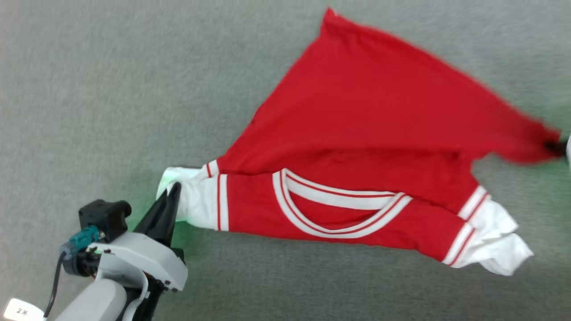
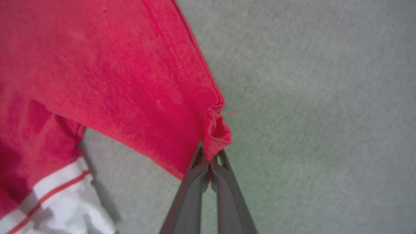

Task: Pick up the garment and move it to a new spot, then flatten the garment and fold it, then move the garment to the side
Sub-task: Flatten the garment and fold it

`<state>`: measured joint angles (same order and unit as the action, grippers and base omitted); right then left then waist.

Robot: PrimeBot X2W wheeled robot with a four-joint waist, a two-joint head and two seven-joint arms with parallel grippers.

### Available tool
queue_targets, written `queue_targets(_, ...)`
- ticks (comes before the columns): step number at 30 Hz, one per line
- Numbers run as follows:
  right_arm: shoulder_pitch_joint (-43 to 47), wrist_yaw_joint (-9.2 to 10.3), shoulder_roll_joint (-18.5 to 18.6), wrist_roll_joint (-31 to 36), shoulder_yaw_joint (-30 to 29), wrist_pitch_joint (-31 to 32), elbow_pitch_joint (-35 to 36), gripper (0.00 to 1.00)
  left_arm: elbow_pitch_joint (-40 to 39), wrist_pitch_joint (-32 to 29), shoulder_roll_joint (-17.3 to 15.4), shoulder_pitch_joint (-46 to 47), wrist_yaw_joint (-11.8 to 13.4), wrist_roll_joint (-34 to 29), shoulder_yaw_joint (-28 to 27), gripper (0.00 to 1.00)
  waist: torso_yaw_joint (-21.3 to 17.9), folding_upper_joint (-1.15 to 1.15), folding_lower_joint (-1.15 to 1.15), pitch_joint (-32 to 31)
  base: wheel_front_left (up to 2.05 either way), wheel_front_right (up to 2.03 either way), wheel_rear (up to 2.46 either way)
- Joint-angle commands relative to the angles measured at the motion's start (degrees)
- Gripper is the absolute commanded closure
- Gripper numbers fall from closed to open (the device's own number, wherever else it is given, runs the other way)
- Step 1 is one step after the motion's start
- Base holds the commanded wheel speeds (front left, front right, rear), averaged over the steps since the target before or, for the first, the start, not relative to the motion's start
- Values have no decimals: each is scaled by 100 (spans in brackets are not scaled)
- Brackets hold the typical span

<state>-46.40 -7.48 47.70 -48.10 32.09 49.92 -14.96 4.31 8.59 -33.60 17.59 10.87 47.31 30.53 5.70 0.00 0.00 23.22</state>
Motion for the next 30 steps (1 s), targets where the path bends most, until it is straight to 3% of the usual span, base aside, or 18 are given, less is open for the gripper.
queue_targets(1, 375, -2, 88, -95, -83, 20, 224, 100, -25, -25, -43, -61, 37, 19, -14, 100, -367, 0, 0, -375, 0, 0, 0)
queue_targets(8, 2114, -2, 155, -206, -384, 114, 1296, 100, -81, -97, -126, -152, 99, 47, 0, 100, -512, 0, 0, -545, 0, 0, 0)
queue_targets(15, 3461, -2, -354, 86, -545, 299, 2067, 100, -91, -128, -159, -219, 102, 73, 12, 100, -590, 0, 0, -559, 0, 0, 0)
queue_targets(22, 3854, -2, -729, 448, -729, 338, 2391, 100, -52, -114, -120, -200, 72, 87, 47, 100, -626, 0, 0, -544, 0, 0, 0)
queue_targets(23, 3836, -2, -757, 536, -785, 289, 2420, 81, -48, -114, -118, -200, 70, 90, 52, 100, -631, 0, 0, -545, 0, 0, 0)
queue_targets(24, 3821, -1, -770, 572, -840, 281, 2448, 25, -44, -116, -116, -193, 63, 91, 57, 100, -632, 0, 0, -548, 0, 0, 0)
queue_targets(25, 3788, -1, -752, 616, -873, 268, 2532, 0, -38, -111, -114, -190, 58, 94, 60, 100, -631, 0, 0, -557, 0, 0, 0)
queue_targets(30, 3563, -1, -600, 709, -1571, 324, 3067, 0, -70, -40, -82, -257, 80, 117, 65, 100, -616, 0, 0, -588, 0, 0, 0)
